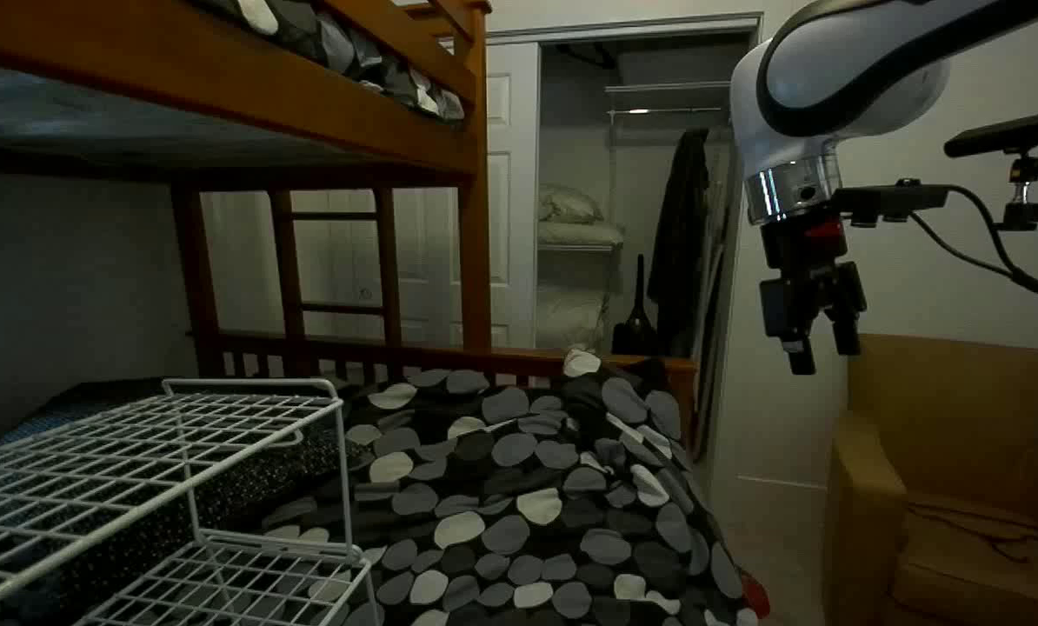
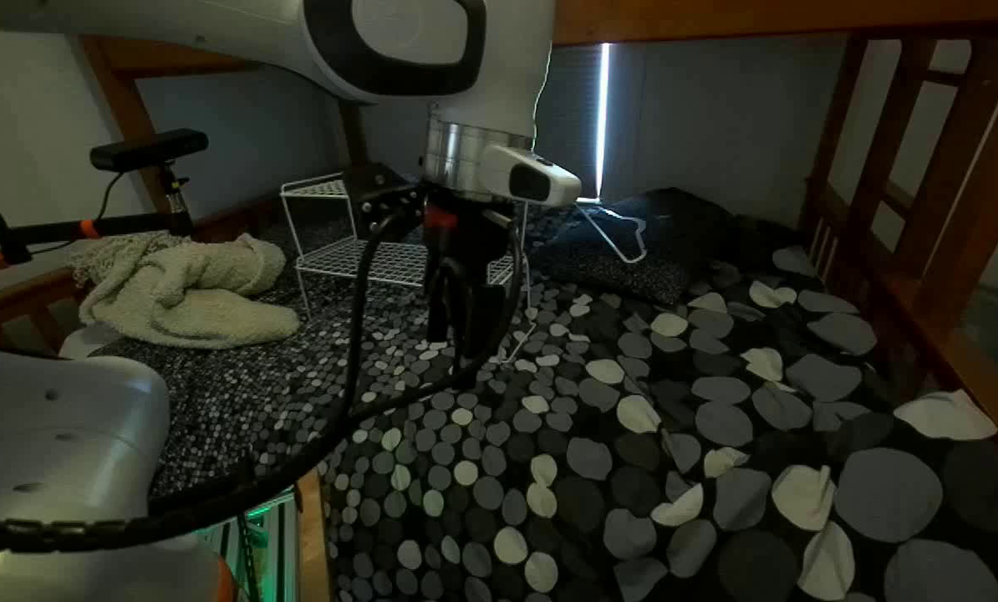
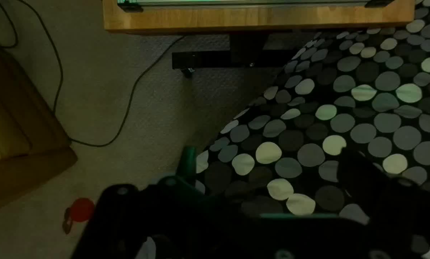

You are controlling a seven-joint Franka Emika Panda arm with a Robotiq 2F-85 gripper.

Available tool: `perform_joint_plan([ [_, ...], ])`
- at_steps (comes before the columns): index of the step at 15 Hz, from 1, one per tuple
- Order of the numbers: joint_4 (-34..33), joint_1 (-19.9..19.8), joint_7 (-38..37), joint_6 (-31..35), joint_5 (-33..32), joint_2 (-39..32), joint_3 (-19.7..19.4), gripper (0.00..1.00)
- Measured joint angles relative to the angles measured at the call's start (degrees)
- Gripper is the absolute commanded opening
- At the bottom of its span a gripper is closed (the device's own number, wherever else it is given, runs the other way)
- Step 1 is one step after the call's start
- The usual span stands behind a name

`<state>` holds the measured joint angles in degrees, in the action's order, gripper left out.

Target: Pick up the bottom right corner of the black comforter and unfold it diagonally, pick up the lint roller and put it on top of the black comforter

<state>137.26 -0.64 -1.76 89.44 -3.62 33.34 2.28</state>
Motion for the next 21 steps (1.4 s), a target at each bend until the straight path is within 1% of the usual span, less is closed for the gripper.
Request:
perform_joint_plan([
  [13, 0.0, -0.1, -0.5, 0.5, 0.0, 0.0, 0.0, 1.0],
  [15, -0.2, -1.2, -3.2, 3.6, 0.1, -0.1, -0.7, 1.0],
  [18, -1.9, -3.7, -5.9, 9.8, 0.9, -1.5, -3.2, 1.0],
  [21, -4.1, -5.2, -6.1, 15.7, 1.4, -4.5, -5.3, 1.0],
])
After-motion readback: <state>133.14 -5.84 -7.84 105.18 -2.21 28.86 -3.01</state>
